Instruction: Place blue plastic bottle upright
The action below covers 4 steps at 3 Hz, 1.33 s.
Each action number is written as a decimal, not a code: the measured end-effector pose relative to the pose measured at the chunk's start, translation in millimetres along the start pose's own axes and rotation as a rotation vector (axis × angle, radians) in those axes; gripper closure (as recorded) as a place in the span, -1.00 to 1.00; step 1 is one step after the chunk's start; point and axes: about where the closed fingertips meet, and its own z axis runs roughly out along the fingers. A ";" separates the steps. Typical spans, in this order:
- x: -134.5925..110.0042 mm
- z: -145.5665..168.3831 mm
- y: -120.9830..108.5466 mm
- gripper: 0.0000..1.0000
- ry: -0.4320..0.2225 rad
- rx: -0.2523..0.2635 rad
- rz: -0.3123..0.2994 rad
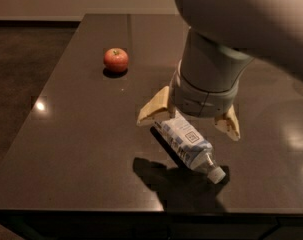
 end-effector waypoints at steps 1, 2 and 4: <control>2.8 9.7 -2.2 -1.00 0.022 -0.028 -0.098; 0.8 30.2 6.0 -1.00 -0.018 -0.077 -0.189; -3.5 56.1 13.5 -0.67 -0.092 -0.137 -0.291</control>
Offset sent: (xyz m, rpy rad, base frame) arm 0.0050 -0.0156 -0.0606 -0.1735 0.0903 0.2877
